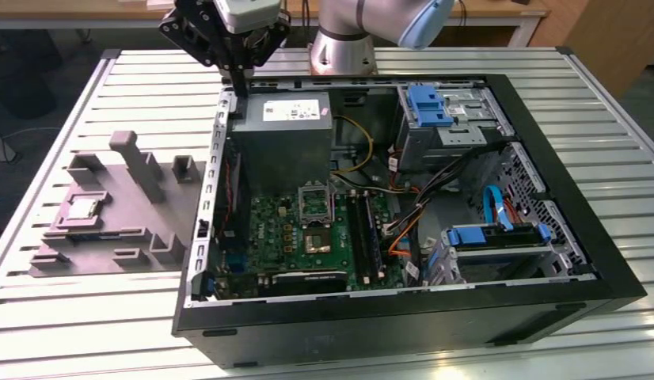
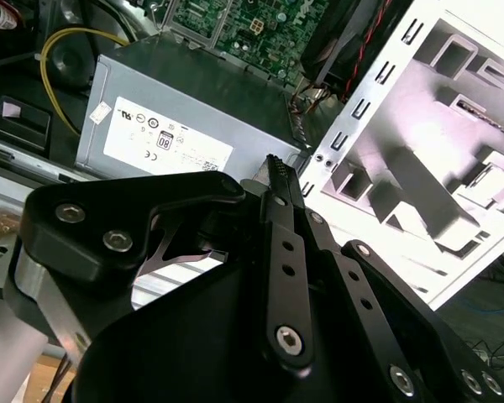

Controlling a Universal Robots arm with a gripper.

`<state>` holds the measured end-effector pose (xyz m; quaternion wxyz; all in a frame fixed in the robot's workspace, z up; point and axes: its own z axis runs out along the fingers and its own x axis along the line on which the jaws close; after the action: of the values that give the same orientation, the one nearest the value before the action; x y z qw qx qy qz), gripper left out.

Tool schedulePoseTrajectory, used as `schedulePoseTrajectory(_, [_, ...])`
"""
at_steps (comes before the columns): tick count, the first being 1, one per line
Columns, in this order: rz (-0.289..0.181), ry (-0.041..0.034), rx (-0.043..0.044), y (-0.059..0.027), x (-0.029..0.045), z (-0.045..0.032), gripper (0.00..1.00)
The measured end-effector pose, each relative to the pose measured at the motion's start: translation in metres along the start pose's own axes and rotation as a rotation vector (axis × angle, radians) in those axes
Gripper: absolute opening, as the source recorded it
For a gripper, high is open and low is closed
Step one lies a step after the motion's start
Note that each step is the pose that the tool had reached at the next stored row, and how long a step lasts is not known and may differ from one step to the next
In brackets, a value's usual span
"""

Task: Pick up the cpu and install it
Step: 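Reach for the cpu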

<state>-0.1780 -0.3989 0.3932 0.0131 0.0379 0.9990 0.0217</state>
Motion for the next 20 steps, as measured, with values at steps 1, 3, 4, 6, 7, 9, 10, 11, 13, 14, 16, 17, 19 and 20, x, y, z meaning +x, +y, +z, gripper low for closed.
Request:
schedulePoseTrajectory(1, [0.0, 0.0, 0.0, 0.0, 0.0003, 0.0, 0.11])
schedulePoseTrajectory(3, [0.0, -0.0001, 0.0, -0.0001, 0.0009, 0.0, 0.11])
schedulePoseTrajectory(4, [0.0, 0.0, 0.0, -0.0001, 0.0013, 0.0, 0.11])
schedulePoseTrajectory(6, [0.0, -0.0001, 0.0, -0.0002, 0.0019, 0.0, 0.11])
schedulePoseTrajectory(7, [0.0, 0.0, 0.0, -0.0002, 0.0022, -0.0001, 0.11])
schedulePoseTrajectory(9, [0.0, 0.0, 0.0, -0.0002, 0.0028, -0.0001, 0.11])
schedulePoseTrajectory(10, [0.0, 0.0, 0.0, -0.0002, 0.0031, -0.0001, 0.11])
schedulePoseTrajectory(11, [0.0, 0.0, 0.0, -0.0003, 0.0035, -0.0001, 0.11])
schedulePoseTrajectory(13, [0.0, 0.0, 0.0, -0.0003, 0.0042, -0.0001, 0.11])
schedulePoseTrajectory(14, [0.0, 0.0, 0.0, -0.0003, 0.0045, -0.0001, 0.11])
schedulePoseTrajectory(16, [0.0, 0.0, 0.0, -0.0004, 0.0054, -0.0001, 0.11])
schedulePoseTrajectory(17, [0.0, 0.0, 0.0, -0.0004, 0.0058, -0.0002, 0.11])
schedulePoseTrajectory(19, [0.0, 0.0, 0.0, -0.0005, 0.0066, -0.0002, 0.11])
schedulePoseTrajectory(20, [0.0, 0.0, 0.0, -0.0005, 0.007, -0.0002, 0.11])
